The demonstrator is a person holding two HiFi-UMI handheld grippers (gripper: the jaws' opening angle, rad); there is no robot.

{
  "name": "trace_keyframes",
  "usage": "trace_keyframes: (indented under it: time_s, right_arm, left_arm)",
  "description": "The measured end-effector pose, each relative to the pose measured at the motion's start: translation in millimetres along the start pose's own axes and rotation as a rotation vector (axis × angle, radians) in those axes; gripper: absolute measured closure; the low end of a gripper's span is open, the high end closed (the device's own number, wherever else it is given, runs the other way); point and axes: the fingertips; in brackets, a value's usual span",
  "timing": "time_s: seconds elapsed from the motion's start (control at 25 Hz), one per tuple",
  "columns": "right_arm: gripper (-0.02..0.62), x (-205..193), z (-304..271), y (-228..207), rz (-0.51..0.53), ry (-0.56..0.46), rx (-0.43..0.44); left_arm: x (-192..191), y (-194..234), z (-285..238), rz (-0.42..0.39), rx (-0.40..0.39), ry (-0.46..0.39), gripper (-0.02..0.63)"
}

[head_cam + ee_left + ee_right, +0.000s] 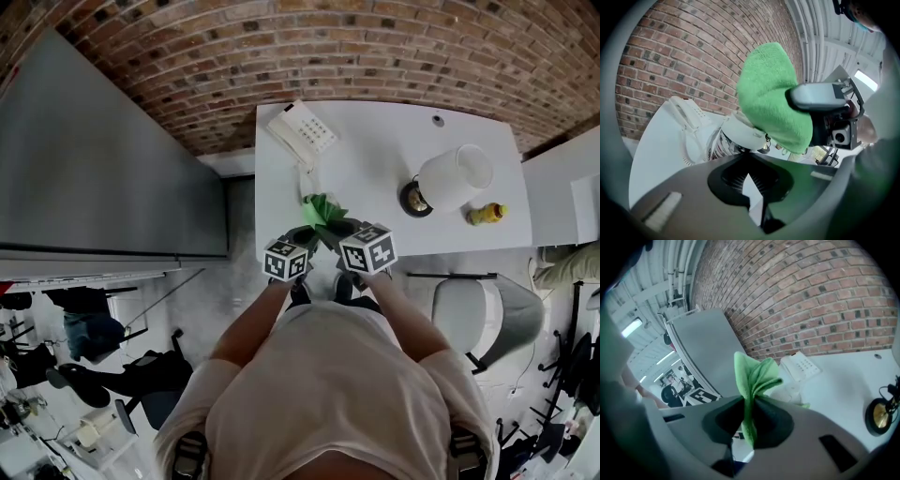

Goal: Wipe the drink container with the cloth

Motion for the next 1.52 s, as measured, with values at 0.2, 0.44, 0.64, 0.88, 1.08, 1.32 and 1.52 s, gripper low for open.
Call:
trace_keyframes:
  time_s: [0.2,0.44,0.64,0.88,1.08,1.32,1.52]
  right_arm:
    - [0.560,40.8,16.7,-11.7,0.133,-0.055,-0.098]
    - [0.560,89.0,21.1,-23.5,0.222,-0.087,-0.131]
    - [0.560,98.8,4.4,-44.2,0.267,-0.003,-0.189]
    - [0.560,85.0,-23.5,-59.9,0.275,0.124,-0.190]
    - [0.560,61.4,-41.0,-71.4,0.232,0.218,-0.184]
    - [0.560,42.6,-50.6,-72.6,0.098,0.212,-0.135]
    - [0.560,41.7,-50.5,-69.7,0.063,0.200,-0.113]
  left_arm:
    - [-1.0,-0.1,0.1,0.011,0.002,-0.002,0.597]
    - [-0.1,-0.4,-0.5,0.016,0.001,-0.002,0.597]
    - [0.1,-0.5,0.3,0.016,0.004,0.003,0.597]
    - [4.8,3.7,4.4,0.025,0.020,-0.017,0.597]
    - [10.1,6.7,6.7,0.032,0.022,-0.031,0.597]
    - [7.8,9.3,6.6,0.038,0.028,-0.026,0.597]
    - [7.7,9.6,7.1,0.042,0.029,-0.025,0.597]
Point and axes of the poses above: the fingertips, and each gripper's own axes: z backward along the fingers, y to its left, x out of its top, and after that the axes turned 10 degrees about x, right-handed
